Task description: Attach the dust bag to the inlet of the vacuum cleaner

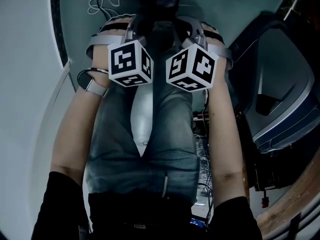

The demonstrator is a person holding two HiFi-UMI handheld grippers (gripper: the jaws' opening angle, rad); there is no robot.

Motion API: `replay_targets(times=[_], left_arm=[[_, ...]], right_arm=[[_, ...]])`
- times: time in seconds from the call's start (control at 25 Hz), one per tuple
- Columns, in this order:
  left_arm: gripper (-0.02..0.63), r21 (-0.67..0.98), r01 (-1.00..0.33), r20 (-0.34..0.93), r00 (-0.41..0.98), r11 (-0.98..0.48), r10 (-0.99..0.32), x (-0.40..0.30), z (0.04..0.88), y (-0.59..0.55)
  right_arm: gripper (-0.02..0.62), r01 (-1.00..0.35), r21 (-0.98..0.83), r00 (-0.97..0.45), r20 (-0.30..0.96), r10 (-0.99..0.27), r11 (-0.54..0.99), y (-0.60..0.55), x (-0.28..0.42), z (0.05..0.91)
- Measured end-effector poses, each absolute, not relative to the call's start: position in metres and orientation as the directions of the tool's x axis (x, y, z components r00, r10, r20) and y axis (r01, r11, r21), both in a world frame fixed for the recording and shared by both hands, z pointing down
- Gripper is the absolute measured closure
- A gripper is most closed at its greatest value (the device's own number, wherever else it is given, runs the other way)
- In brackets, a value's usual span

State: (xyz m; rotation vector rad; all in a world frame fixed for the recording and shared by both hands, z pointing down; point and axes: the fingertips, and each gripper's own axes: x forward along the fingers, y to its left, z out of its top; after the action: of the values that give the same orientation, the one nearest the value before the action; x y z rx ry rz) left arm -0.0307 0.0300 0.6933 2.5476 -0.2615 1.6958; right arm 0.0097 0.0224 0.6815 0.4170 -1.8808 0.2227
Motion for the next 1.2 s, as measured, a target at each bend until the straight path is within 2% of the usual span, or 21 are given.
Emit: replay_targets(times=[0.16, 0.44, 0.76, 1.04, 1.2], left_arm=[[0.583, -0.079, -0.083, 0.924, 0.367, -0.993, -0.104, -0.018, 0.688, 0.023], [0.583, -0.033, -0.217, 0.912, 0.393, -0.976, -0.118, -0.032, 0.698, 0.027], [0.580, -0.086, -0.095, 0.926, 0.361, -0.992, -0.115, -0.016, 0.689, 0.014], [0.580, -0.022, -0.205, 0.922, 0.375, -0.979, -0.099, -0.027, 0.697, 0.018], [0.580, -0.058, -0.108, 0.931, 0.353, -0.993, -0.093, -0.016, 0.692, 0.008]], right_arm=[[0.558, -0.464, 0.039, -0.285, 0.939, -0.191, 0.885, 0.026, 0.024, 0.686], [0.558, -0.397, 0.066, -0.264, 0.947, -0.182, 0.916, 0.014, 0.008, 0.681], [0.558, -0.551, 0.034, -0.272, 0.937, -0.218, 0.834, 0.020, 0.028, 0.685], [0.557, -0.487, 0.041, -0.270, 0.943, -0.195, 0.872, 0.004, 0.015, 0.681], [0.558, -0.555, 0.010, -0.287, 0.936, -0.202, 0.832, 0.010, 0.028, 0.685]])
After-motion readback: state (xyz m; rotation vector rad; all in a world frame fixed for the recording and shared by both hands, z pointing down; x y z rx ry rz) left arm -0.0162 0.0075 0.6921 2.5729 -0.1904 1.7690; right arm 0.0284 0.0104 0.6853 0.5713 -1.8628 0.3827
